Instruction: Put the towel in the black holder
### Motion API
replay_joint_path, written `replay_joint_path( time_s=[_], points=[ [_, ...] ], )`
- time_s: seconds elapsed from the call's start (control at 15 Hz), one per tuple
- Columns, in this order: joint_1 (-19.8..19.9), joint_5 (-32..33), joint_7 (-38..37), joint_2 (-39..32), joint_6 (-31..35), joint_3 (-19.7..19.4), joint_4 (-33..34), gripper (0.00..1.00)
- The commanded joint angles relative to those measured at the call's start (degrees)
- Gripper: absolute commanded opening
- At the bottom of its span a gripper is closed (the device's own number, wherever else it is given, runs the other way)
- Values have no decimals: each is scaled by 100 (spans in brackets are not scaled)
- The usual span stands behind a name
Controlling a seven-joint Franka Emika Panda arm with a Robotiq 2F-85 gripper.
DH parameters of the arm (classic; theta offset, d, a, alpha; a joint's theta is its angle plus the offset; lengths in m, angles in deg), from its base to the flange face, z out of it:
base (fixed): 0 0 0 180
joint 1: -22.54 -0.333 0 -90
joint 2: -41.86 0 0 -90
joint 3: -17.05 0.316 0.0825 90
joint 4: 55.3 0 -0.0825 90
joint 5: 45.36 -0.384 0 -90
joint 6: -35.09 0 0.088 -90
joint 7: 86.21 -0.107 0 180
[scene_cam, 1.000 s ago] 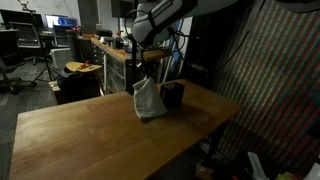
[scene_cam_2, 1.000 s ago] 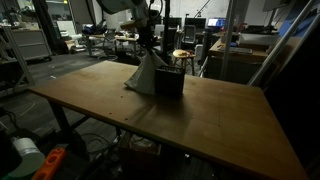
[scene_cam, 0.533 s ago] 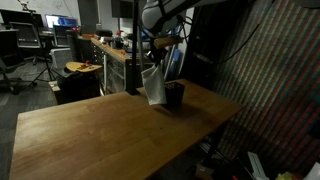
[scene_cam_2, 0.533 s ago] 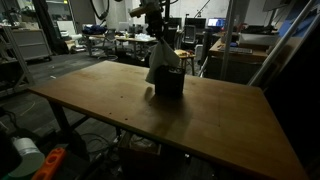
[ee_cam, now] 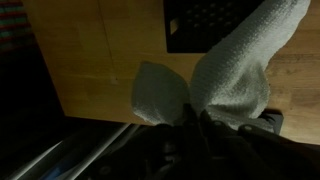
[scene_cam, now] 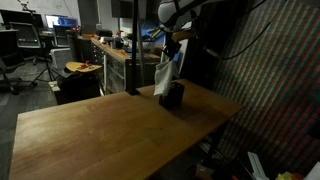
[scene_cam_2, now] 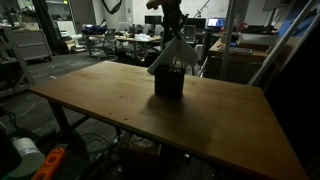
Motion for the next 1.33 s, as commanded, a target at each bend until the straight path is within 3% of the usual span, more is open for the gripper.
replay_joint_path(
  time_s=[0.0,0.73,1.27],
  points=[
    [32,54,243,133,-179,17,-68,3],
    [59,-21,332,160,-745,47,-491,3],
    [50,-268,303,-94,-629,184,-728,3]
  ],
)
